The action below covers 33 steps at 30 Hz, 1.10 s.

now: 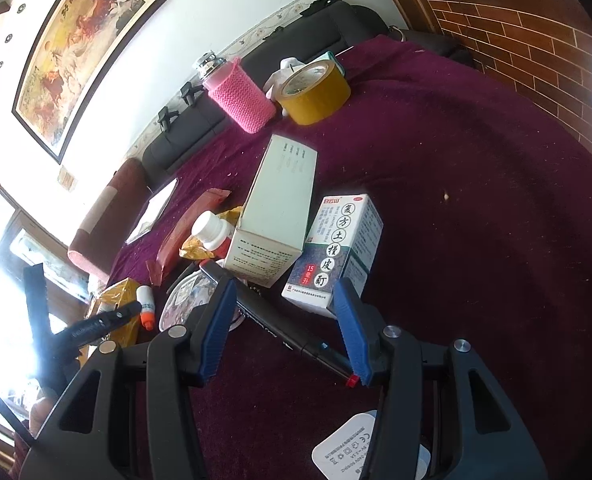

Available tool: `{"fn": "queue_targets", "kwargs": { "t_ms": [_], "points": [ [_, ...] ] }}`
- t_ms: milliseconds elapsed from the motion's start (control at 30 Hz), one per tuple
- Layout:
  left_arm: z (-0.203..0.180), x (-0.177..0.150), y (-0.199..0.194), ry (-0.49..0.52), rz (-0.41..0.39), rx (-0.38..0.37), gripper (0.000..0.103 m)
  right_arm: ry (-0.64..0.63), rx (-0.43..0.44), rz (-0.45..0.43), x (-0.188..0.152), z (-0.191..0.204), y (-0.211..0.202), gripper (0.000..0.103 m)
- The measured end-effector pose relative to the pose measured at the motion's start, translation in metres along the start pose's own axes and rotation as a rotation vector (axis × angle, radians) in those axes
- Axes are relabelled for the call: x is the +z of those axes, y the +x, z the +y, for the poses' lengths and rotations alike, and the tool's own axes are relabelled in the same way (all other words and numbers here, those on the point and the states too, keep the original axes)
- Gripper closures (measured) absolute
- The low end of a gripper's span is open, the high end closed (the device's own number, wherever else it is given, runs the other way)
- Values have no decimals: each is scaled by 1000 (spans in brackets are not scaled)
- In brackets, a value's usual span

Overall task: Organize objects
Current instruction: 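Grasp the white orange-capped bottle with the left tool while the right grasps the red wafer packet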

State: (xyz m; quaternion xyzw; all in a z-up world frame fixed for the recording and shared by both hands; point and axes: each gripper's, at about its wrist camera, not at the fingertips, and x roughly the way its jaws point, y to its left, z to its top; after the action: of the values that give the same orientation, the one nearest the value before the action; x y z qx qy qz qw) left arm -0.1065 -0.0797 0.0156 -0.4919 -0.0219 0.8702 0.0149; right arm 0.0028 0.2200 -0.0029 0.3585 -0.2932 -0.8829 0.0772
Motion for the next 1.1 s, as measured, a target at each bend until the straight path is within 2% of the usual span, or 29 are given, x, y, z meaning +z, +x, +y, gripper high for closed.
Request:
{"fn": "queue_targets", "kwargs": {
  "t_ms": [100,233,300,333,367,500,567,733,867,933,1100],
  "points": [
    [-8,3,12,-2,11,35,66,0,-4,-10,-1,0,-1,54],
    [-16,10,24,39,-24,115,65,-3,-2,-11,-1,1,0,54],
    [-20,11,28,58,-39,121,66,-12,-7,-14,-1,3,-1,54],
    [-20,9,29,60,-43,107,70,-16,-10,-15,-2,4,0,54],
    [-19,7,27,54,-54,89,80,-20,-15,-15,-2,4,0,54],
    [-16,0,13,57,-56,5,80,-27,-27,-11,-2,5,2,54],
    [-17,-6,-8,65,-87,-37,80,-41,-46,-12,-3,7,4,54],
    [-12,-26,-69,70,-177,-161,80,-112,-137,-33,-8,19,7,54],
    [11,-46,-109,48,-227,-234,80,-167,-222,-24,-12,33,10,54],
    [29,-56,-125,32,-246,-246,80,-183,-226,-12,-10,42,7,54],
    [73,-79,-150,1,-317,-183,80,-238,-147,14,10,85,-7,54]
  ]
}}
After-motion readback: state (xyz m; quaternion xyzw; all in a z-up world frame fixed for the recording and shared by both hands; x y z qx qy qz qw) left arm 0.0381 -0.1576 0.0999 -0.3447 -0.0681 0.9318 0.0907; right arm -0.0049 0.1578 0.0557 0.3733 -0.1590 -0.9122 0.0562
